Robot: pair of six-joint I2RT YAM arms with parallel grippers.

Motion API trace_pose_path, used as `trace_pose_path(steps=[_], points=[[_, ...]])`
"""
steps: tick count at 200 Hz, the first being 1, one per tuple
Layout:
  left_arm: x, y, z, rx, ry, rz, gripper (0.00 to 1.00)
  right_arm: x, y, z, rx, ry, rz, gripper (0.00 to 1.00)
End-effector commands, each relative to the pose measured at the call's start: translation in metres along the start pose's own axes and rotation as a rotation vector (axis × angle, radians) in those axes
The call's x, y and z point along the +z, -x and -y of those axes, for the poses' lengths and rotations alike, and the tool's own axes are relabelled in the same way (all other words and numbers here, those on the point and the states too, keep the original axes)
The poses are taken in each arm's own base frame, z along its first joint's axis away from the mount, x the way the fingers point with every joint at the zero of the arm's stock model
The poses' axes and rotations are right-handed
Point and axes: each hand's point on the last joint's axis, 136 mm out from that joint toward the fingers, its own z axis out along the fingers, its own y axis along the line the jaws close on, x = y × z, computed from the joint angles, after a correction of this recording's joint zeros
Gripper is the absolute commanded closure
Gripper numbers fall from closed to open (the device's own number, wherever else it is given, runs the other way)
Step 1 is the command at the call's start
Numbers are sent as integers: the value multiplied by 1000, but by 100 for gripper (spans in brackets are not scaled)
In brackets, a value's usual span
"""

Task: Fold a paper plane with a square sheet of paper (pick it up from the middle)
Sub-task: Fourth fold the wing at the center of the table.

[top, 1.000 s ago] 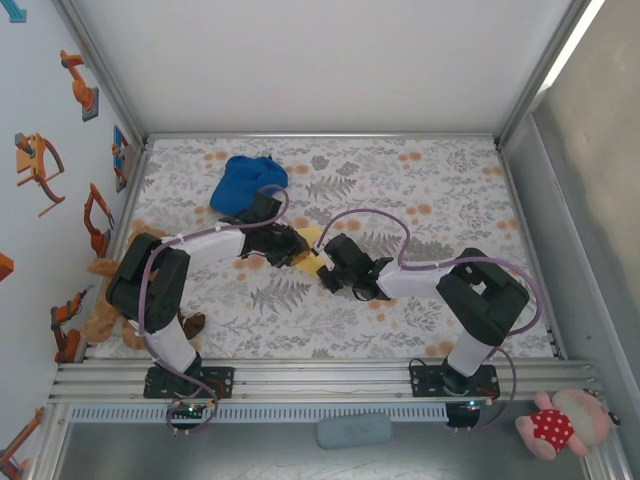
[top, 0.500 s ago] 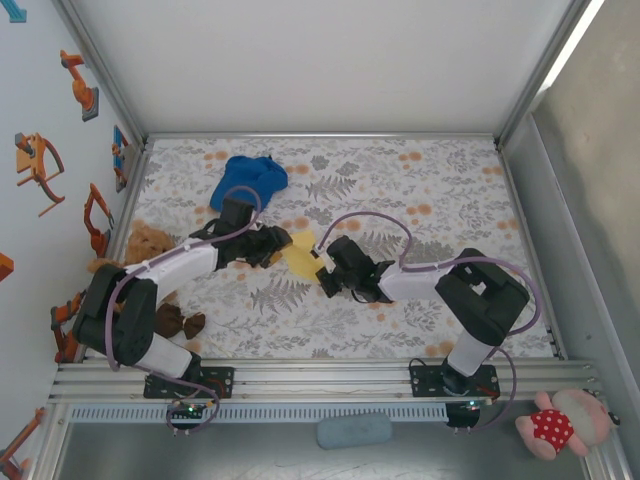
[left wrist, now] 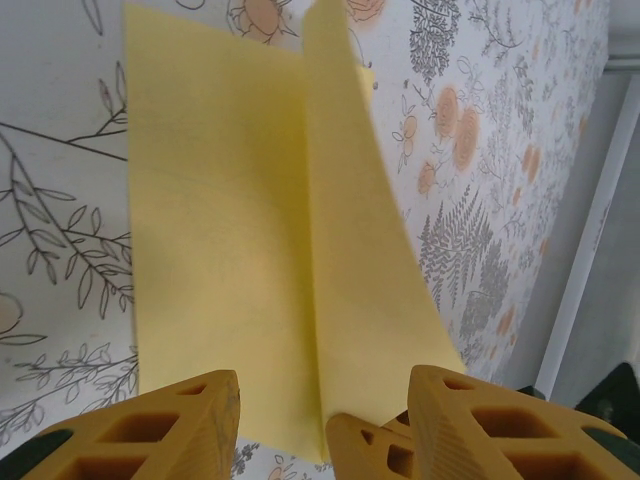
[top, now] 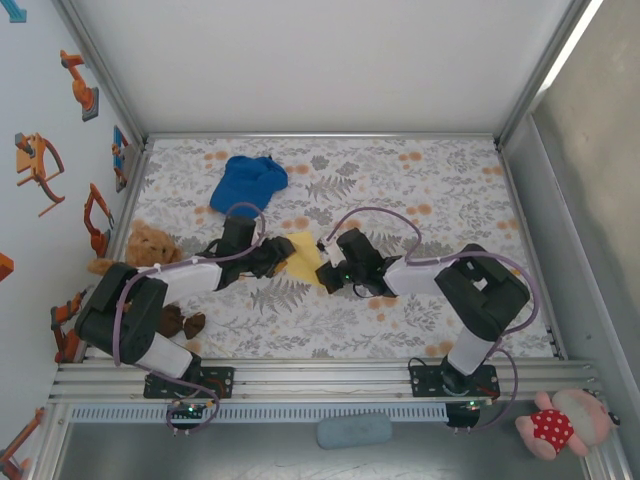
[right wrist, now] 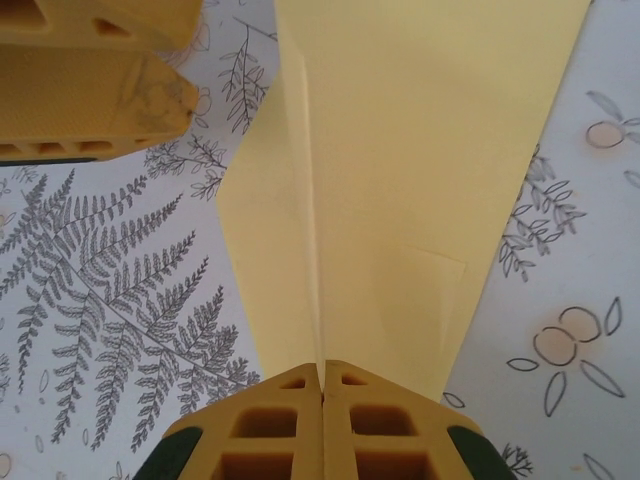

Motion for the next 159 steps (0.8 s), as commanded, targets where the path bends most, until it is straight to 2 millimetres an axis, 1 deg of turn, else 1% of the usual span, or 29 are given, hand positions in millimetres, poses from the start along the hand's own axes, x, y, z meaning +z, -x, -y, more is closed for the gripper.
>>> trace_pose_path(steps=[1,30,73,125,159], points=[[5,1,3,38,-33,20,51,2,8,-10,52,86,-12,100],[7,0,-5,61,-22,32,51,3,10,-11,99,128,-33,100],[9,-4,-4,100,-34,36,45,2,14,-15,161,194,-43,100],[15,-9,-1,149,-34,17,38,4,15,-12,243,243,-58,100],[19,-12,1,182,-24,-8,36,5,16,-10,271,262,-53,100]])
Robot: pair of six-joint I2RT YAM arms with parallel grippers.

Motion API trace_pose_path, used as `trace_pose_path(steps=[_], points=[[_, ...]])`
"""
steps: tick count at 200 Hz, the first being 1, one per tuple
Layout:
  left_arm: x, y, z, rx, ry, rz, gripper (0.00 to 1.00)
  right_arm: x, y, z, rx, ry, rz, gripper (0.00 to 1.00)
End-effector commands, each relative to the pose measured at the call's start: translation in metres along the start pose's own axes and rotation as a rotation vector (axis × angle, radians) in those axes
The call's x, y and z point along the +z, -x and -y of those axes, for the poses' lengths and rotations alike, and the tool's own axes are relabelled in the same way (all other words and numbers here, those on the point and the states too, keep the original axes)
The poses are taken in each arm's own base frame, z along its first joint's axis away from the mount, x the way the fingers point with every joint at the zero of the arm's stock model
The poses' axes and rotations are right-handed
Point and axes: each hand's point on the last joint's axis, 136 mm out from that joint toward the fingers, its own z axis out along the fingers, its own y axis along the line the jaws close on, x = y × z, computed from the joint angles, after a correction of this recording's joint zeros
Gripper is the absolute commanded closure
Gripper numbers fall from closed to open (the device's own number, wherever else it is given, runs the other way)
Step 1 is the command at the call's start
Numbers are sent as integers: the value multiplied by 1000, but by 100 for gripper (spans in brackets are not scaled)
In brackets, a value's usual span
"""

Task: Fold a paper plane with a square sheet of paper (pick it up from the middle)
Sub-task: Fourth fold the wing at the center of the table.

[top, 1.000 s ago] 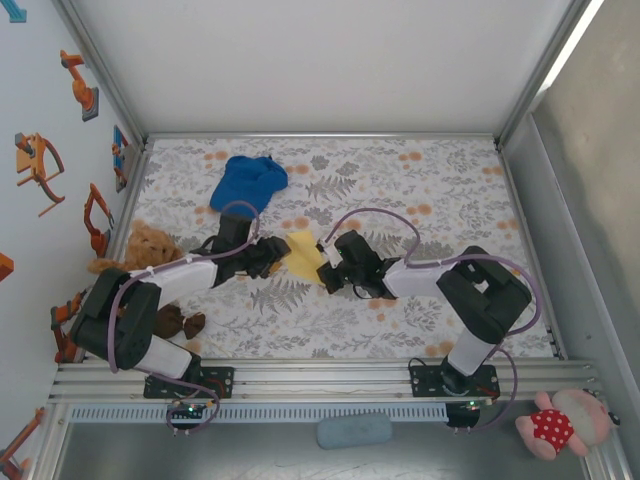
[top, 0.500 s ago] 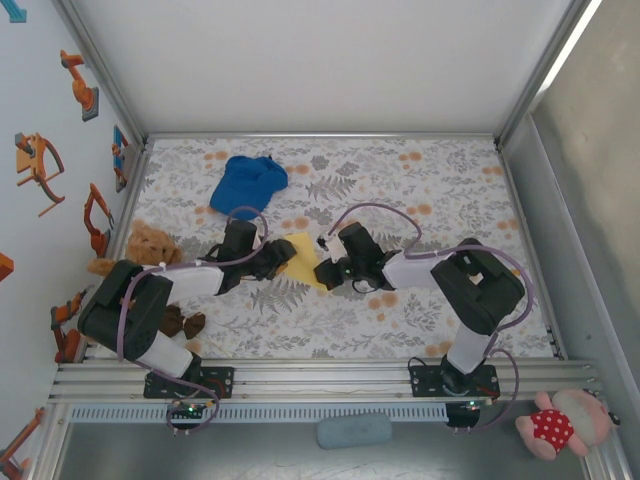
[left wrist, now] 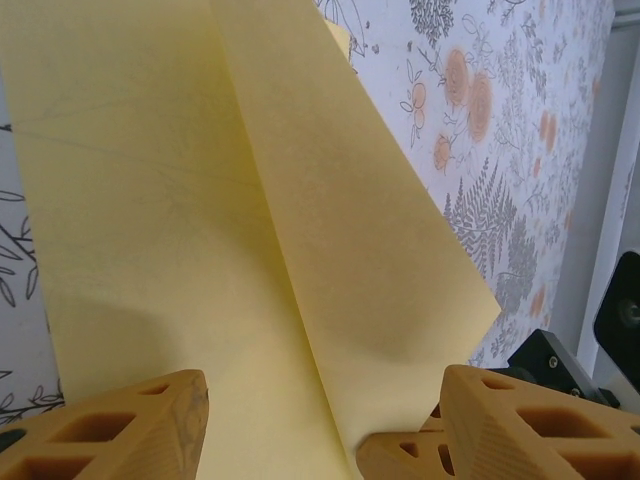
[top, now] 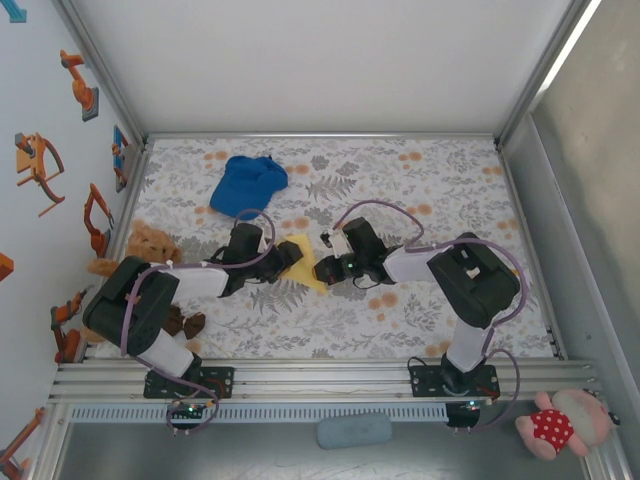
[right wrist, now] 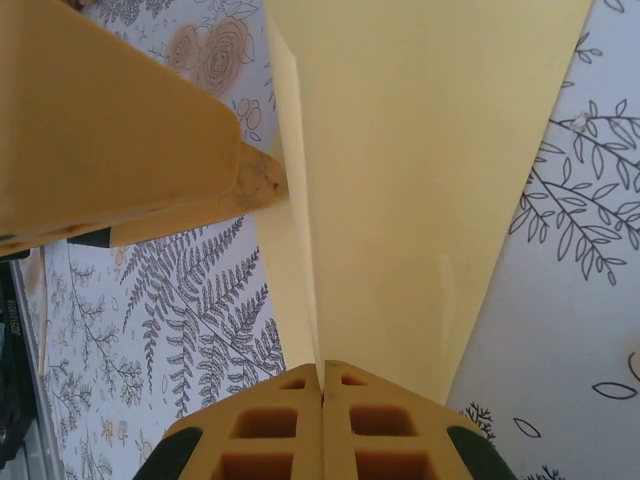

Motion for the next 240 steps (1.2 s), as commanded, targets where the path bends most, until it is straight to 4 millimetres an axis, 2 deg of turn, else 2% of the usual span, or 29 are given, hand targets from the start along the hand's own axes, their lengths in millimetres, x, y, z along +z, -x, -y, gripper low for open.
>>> trace_pose_path(steps=[1,68,86,122,187,214,240], points=[[4,2,9,66,-11,-7,36,1,10,-6,23,49,16,100],[8,2,7,116,69,-40,35,1,10,-3,47,60,27,100],[10,3,7,119,73,-38,40,0,11,-3,46,63,30,100],[14,5,7,114,85,-47,41,2,8,-1,54,62,23,100],[24,0,-11,73,183,-98,44,0,6,1,53,54,26,100],[25,-6,-23,50,247,-135,45,-5,8,1,57,37,32,91],[25,-10,-32,33,294,-164,46,-18,13,2,74,-15,62,69]])
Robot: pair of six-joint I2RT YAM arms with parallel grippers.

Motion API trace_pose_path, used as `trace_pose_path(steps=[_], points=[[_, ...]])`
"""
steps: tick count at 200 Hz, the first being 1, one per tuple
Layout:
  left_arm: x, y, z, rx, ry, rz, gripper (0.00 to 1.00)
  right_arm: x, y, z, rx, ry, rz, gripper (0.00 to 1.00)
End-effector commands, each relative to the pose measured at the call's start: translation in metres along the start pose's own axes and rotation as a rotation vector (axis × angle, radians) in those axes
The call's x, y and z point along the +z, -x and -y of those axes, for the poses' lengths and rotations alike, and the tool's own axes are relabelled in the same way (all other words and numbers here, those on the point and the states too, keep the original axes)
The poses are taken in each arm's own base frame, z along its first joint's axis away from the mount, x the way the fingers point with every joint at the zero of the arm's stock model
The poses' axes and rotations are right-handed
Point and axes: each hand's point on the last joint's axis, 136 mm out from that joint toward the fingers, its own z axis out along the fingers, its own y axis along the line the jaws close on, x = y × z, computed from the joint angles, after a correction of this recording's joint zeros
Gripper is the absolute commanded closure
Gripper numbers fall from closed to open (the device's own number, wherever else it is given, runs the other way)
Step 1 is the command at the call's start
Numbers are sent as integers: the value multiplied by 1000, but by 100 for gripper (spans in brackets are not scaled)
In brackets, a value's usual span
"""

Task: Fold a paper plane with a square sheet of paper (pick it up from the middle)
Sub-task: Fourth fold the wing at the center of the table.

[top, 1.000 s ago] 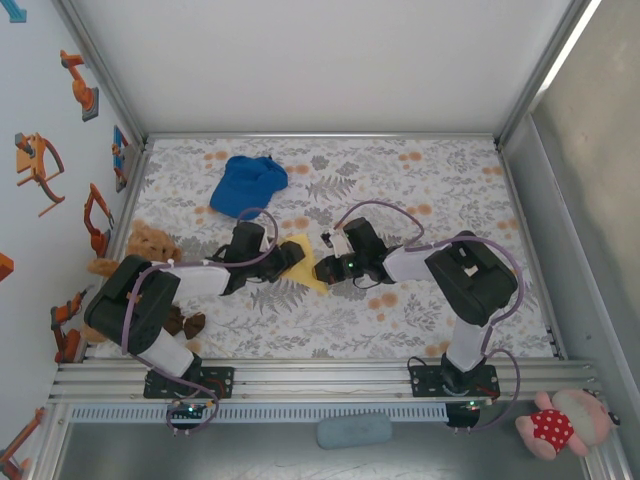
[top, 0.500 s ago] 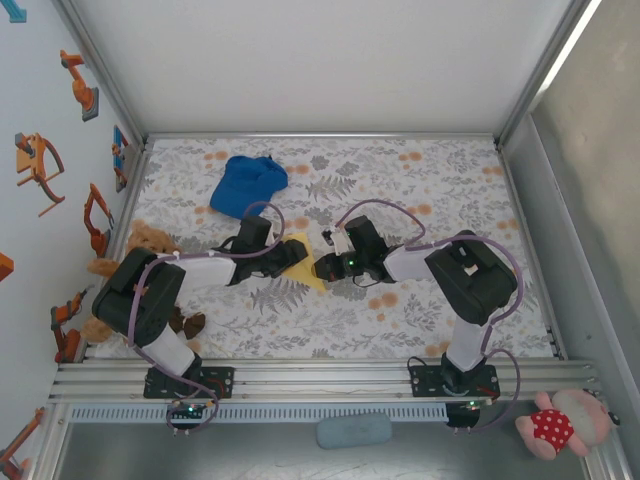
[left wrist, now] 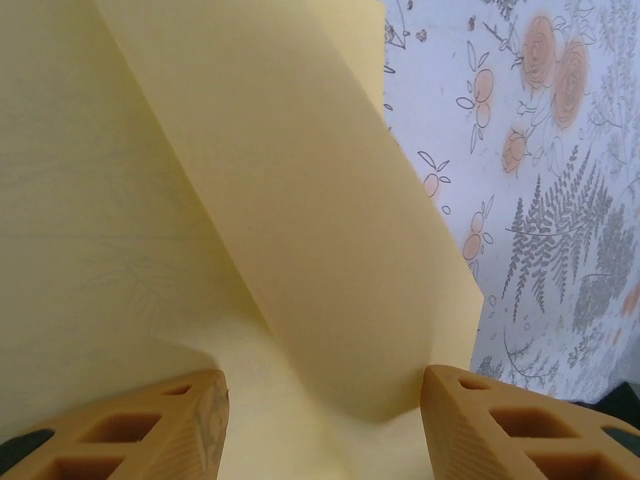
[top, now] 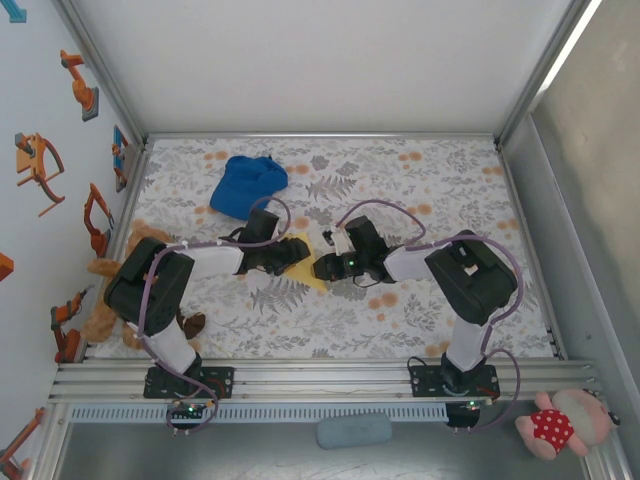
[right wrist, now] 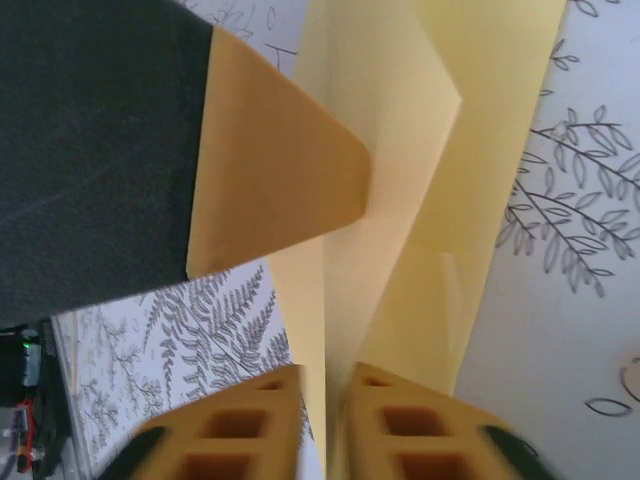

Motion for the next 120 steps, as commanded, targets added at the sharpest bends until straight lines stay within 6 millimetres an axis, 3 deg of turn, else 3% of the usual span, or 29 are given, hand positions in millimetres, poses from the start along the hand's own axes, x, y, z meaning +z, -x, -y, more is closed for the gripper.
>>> trace_pose_path(steps=[1,19,50,97,120], points=[[5,-17,-29,-23,123,-72,46,-17,7,-2,10,-38,43,68],[6,-19,-34,-31,149,-84,46,-28,10,-5,16,-58,72,62],[7,-23,-40,-50,191,-107,46,-36,10,-1,32,-99,109,62],[8,-28,-53,-88,258,-137,46,-27,8,8,73,-121,111,61],[9,-31,-58,-99,271,-142,52,-18,6,9,90,-113,98,62]])
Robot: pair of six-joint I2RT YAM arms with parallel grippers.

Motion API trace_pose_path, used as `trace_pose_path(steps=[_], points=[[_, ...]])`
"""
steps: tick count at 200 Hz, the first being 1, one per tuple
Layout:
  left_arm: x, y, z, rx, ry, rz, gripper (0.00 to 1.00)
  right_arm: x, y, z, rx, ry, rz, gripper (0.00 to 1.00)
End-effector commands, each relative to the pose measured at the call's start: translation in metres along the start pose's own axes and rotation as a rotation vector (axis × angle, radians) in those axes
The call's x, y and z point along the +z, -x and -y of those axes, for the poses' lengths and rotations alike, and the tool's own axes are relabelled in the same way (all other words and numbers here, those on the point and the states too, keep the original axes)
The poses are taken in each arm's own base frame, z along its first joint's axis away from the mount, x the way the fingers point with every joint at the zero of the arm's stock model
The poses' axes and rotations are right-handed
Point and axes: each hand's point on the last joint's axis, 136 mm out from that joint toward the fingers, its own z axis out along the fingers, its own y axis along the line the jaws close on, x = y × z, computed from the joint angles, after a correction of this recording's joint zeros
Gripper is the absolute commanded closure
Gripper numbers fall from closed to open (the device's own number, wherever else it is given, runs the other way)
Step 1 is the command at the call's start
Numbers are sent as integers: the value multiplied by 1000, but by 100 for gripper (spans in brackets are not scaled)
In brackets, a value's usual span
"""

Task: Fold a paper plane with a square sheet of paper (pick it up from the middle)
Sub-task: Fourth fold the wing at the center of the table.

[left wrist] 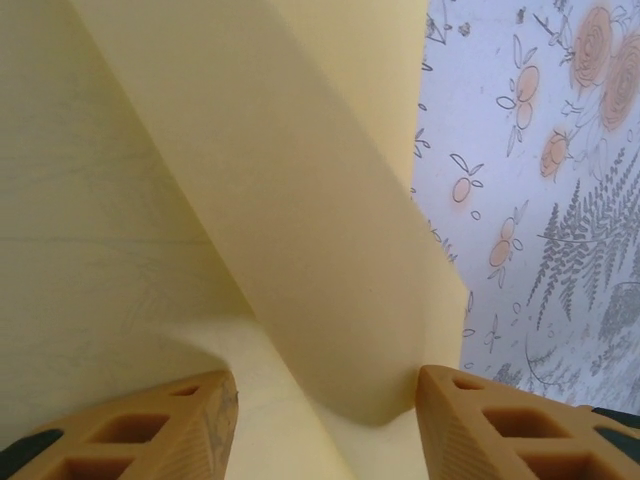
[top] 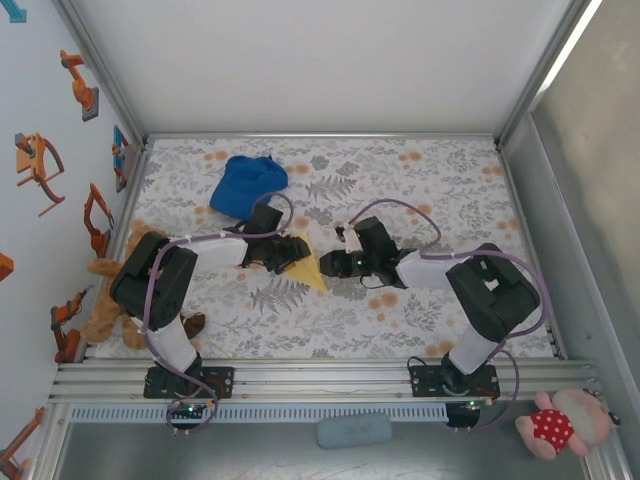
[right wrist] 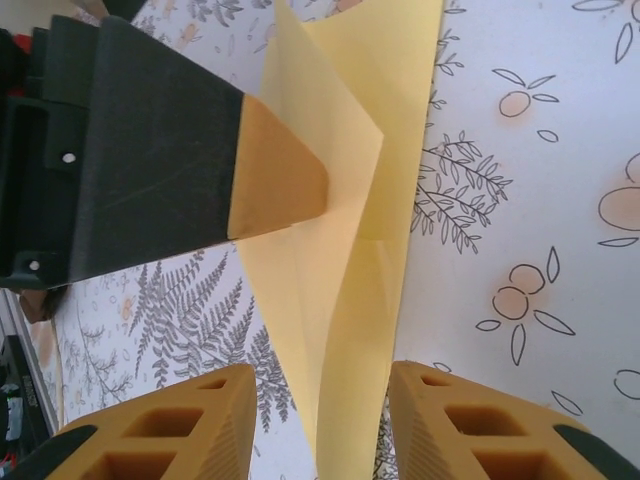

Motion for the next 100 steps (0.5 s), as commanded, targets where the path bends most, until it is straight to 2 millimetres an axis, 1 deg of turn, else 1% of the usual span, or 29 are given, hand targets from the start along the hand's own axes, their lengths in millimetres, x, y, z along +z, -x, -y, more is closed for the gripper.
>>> trace_pose_path(steps=[1,14,45,100], points=[[12,-29,-53,-68,187,-95,52,9,-2,3,28,-9,-1,62],[13,-30,-54,-69,190,-96,55,13,-2,2,34,-1,-8,63],[14,-30,-56,-71,194,-100,57,18,-1,-1,34,15,-23,64],[16,-31,-55,-72,195,-110,58,24,0,-5,32,41,-36,68]])
